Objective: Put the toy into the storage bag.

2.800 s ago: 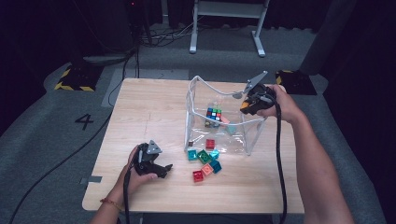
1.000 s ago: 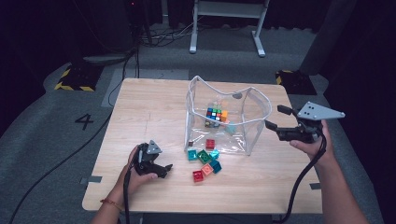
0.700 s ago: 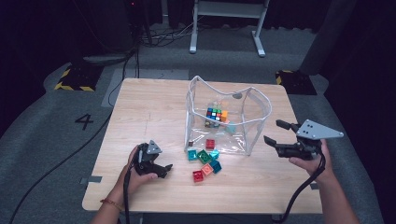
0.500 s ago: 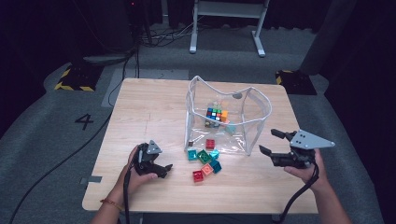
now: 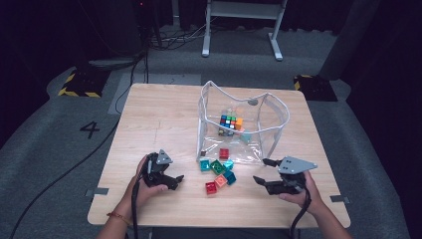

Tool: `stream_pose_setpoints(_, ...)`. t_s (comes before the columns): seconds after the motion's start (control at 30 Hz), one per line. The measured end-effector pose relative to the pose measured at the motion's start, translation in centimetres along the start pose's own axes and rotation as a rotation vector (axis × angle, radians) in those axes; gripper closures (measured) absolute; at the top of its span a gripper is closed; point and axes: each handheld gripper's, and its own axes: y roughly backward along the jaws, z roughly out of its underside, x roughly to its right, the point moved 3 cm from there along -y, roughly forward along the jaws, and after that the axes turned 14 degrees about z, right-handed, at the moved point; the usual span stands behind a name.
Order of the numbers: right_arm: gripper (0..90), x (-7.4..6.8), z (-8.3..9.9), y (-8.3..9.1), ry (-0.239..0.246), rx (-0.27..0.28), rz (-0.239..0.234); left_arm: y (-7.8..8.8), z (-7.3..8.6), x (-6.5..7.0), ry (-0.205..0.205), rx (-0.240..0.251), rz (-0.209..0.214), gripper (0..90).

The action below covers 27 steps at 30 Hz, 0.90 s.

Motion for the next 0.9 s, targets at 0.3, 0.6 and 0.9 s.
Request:
stream_pose_setpoints(0.3,31.9,-3.1,0.6,-4.6,0.039,-0.083,-0.090,0.0,0.0,0.0,0.000,0.000,0.000,3.1)
stream_pose_setpoints(0.6,33.3,-5.1,0.7,-7.4,0.104,-0.127,-0.101,0.0,0.0,0.0,-0.001,-0.001,-0.001,3.2)
stream_pose_setpoints(0.9,50.6,-5.0,1.2,-8.0,0.061,-0.125,-0.142,0.0,0.0,0.0,-0.001,0.000,0.000,3.1)
